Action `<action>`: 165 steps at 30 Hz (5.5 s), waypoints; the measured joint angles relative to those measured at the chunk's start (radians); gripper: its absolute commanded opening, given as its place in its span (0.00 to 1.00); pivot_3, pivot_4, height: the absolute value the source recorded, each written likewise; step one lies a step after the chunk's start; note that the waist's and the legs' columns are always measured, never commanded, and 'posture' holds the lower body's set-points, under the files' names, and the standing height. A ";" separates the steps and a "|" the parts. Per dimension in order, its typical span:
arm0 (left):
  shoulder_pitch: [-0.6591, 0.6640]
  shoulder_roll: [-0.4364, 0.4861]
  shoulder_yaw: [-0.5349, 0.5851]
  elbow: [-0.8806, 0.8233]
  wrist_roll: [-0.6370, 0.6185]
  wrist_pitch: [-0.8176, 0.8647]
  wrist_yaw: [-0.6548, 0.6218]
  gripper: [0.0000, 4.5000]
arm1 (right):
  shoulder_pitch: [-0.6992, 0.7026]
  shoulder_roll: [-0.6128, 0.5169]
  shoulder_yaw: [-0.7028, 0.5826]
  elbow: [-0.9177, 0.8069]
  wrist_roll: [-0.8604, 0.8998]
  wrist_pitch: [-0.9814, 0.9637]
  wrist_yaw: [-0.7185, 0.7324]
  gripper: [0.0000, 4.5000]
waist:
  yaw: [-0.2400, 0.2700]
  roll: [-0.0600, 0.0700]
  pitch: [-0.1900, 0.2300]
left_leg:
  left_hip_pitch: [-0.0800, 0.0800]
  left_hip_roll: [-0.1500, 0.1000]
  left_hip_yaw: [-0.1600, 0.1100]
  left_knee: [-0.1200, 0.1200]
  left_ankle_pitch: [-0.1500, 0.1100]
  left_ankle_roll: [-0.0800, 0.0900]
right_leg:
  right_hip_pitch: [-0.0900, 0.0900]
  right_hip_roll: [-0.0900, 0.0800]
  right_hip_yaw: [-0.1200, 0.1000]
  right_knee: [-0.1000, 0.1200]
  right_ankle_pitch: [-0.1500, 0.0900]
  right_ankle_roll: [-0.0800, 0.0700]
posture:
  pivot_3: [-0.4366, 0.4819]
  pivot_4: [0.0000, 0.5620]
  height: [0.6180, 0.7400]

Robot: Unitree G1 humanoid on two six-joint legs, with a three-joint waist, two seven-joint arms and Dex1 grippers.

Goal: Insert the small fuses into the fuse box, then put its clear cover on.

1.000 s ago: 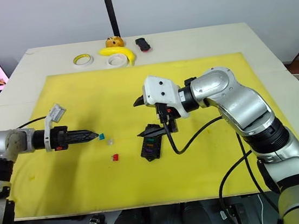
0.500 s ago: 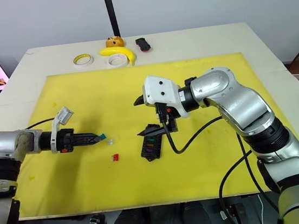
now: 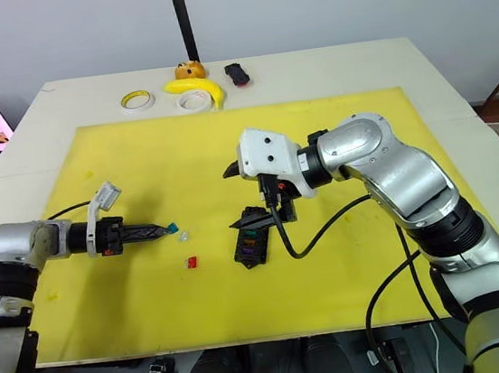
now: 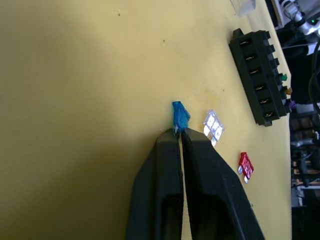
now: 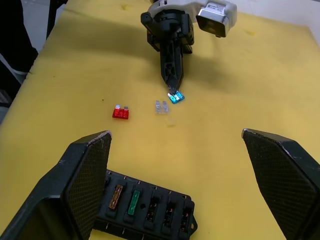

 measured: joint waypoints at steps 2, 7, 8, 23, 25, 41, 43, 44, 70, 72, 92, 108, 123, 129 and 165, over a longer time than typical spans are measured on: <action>0.006 0.001 0.004 -0.006 -0.002 -0.001 0.000 0.02 | 0.001 0.000 0.000 0.000 0.000 0.000 0.000 1.00 | 0.000 0.000 0.000 | 0.000 0.000 0.000 0.000 0.000 0.000 | 0.000 0.000 0.000 0.000 0.000 0.000 | 0.48 0.27 1.00; 0.034 0.004 0.041 -0.053 -0.017 0.013 0.012 0.02 | 0.012 0.000 0.001 -0.002 0.000 0.000 -0.003 1.00 | -0.002 0.000 0.000 | 0.000 0.000 0.000 0.000 0.000 0.000 | 0.000 0.000 0.000 0.000 0.000 0.000 | 0.48 0.27 1.00; 0.047 0.007 0.059 -0.074 -0.027 0.029 0.018 0.02 | 0.013 0.000 0.001 -0.003 0.000 0.001 -0.005 1.00 | -0.002 0.000 0.000 | 0.000 0.000 0.000 0.000 0.000 0.000 | 0.000 0.000 0.000 0.000 0.000 0.000 | 0.48 0.27 1.00; 0.175 0.053 0.165 -0.273 -0.117 0.116 0.085 0.02 | 0.015 0.009 0.011 -0.014 -0.008 -0.012 -0.010 1.00 | -0.001 0.000 0.000 | 0.000 0.000 0.000 0.000 0.000 0.000 | -0.001 0.000 0.001 0.000 0.000 0.000 | 0.48 0.27 1.00; 0.195 0.054 0.163 -0.278 -0.117 0.116 0.090 0.02 | 0.015 0.009 0.013 -0.014 -0.011 -0.019 -0.010 1.00 | -0.002 0.000 0.000 | 0.000 0.001 0.000 0.000 0.000 -0.001 | -0.001 0.000 0.001 0.001 0.000 0.000 | 0.48 0.27 1.00; 0.304 0.121 0.176 -0.335 -0.164 0.141 0.101 0.14 | 0.019 0.010 0.023 -0.019 -0.020 -0.020 -0.016 1.00 | -0.001 0.000 0.000 | 0.000 0.001 0.000 0.000 0.000 -0.001 | -0.001 0.000 0.001 0.001 0.000 0.000 | 0.48 0.27 1.00; 0.304 0.121 0.176 -0.324 -0.164 0.132 0.094 0.32 | 0.019 0.010 0.024 -0.019 -0.022 -0.020 -0.019 1.00 | -0.001 0.000 0.000 | 0.000 0.001 0.000 0.000 0.000 -0.001 | -0.001 0.000 0.001 0.001 0.000 0.000 | 0.48 0.27 1.00; 0.304 0.121 0.176 -0.321 -0.168 0.131 0.087 0.41 | 0.019 0.010 0.024 -0.019 -0.023 -0.020 -0.019 1.00 | -0.002 0.000 0.000 | 0.000 0.001 0.000 0.000 0.000 -0.001 | -0.001 0.000 0.001 0.001 0.000 0.000 | 0.48 0.27 1.00; 0.245 0.077 0.177 -0.227 -0.180 0.156 0.138 0.01 | 0.018 0.018 0.029 -0.020 -0.027 -0.029 -0.030 1.00 | 0.003 0.000 0.000 | 0.002 0.000 0.000 0.000 0.001 -0.002 | 0.000 0.000 0.001 0.004 0.000 0.000 | 0.48 0.27 1.00; 0.246 0.073 0.177 -0.230 -0.181 0.154 0.142 0.01 | 0.018 0.018 0.029 -0.020 -0.027 -0.029 -0.030 1.00 | 0.003 0.000 0.000 | 0.002 0.000 0.000 0.000 0.001 -0.002 | 0.000 0.000 0.001 0.004 0.000 0.000 | 0.48 0.27 1.00; 0.298 0.066 0.225 -0.284 -0.206 0.127 0.167 0.01 | 0.019 0.020 0.029 -0.020 -0.021 -0.016 -0.031 1.00 | 0.001 0.000 0.000 | 0.002 0.001 0.000 0.000 0.001 -0.002 | 0.000 0.000 0.001 0.004 0.000 0.000 | 0.48 0.27 1.00; 0.129 -0.047 0.440 -0.831 -0.636 0.352 0.428 0.00 | -0.074 0.215 -0.358 0.024 0.508 0.618 -0.262 0.78 | -0.005 0.000 0.000 | 0.003 -0.001 -0.001 -0.002 0.001 -0.002 | 0.000 -0.007 0.001 0.004 0.000 -0.001 | 0.48 0.27 1.00; 0.077 -0.055 0.410 -0.847 -0.750 0.347 0.516 0.00 | -0.073 0.255 -0.371 0.037 0.626 0.681 -0.415 0.40 | -0.003 0.000 0.000 | 0.003 -0.001 -0.001 -0.001 0.001 -0.002 | 0.000 -0.001 0.002 0.004 0.000 -0.001 | 0.48 0.27 1.00; 0.078 -0.055 0.402 -0.847 -0.762 0.332 0.532 0.00 | -0.073 0.255 -0.371 0.054 0.659 0.682 -0.428 0.40 | -0.002 0.000 0.000 | 0.003 0.000 -0.001 -0.001 0.001 -0.002 | 0.000 -0.001 0.002 0.003 0.000 -0.001 | 0.48 0.27 1.00; 0.225 0.169 0.067 -0.911 -0.263 -0.169 0.301 0.99 | -0.123 -0.056 0.096 -0.014 0.272 0.304 -0.199 0.00 | 0.000 0.000 0.000 | 0.000 0.001 0.000 -0.003 0.001 -0.002 | -0.001 0.001 0.002 -0.003 0.000 -0.001 | 0.48 0.27 1.00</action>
